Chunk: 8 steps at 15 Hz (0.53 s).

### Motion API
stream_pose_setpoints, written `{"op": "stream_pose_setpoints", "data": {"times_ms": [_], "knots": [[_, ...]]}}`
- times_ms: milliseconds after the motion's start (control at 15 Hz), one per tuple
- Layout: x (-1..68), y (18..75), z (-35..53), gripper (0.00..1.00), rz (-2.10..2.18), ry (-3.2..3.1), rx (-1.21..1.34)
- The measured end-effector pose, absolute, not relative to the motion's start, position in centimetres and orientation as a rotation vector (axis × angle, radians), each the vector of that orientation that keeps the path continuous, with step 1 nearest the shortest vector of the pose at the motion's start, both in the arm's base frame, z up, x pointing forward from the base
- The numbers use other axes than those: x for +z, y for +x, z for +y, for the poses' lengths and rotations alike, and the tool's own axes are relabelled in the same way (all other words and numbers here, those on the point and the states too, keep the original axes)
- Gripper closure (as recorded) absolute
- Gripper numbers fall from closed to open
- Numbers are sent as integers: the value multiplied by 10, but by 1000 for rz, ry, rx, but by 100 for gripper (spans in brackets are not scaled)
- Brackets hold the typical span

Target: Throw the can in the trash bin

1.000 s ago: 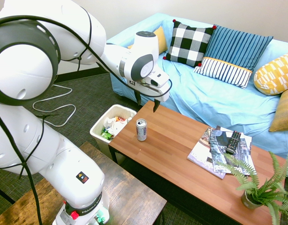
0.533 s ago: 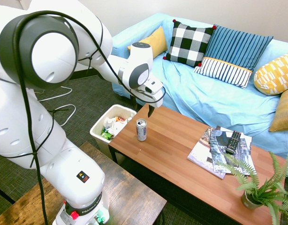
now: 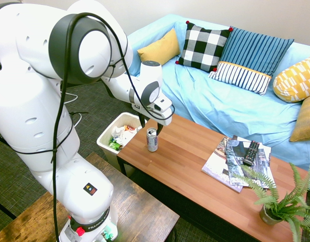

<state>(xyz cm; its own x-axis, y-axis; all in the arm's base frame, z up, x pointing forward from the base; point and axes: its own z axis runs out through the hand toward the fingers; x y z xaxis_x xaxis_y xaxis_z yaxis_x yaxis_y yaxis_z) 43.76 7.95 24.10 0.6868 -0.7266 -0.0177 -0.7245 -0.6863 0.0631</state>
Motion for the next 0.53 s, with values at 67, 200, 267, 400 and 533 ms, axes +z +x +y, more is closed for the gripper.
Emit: {"op": "stream_pose_setpoints", "data": {"times_ms": [67,200,267,400,533], "knots": [[235,441,79,0,-1223,2833,-72],[223,447,77,0,-1230,2825,-88],[217,450,76,0,-1232,2822,-94],[205,457,76,0,-1236,2818,-105],[193,463,77,0,-1244,2807,-117]]}}
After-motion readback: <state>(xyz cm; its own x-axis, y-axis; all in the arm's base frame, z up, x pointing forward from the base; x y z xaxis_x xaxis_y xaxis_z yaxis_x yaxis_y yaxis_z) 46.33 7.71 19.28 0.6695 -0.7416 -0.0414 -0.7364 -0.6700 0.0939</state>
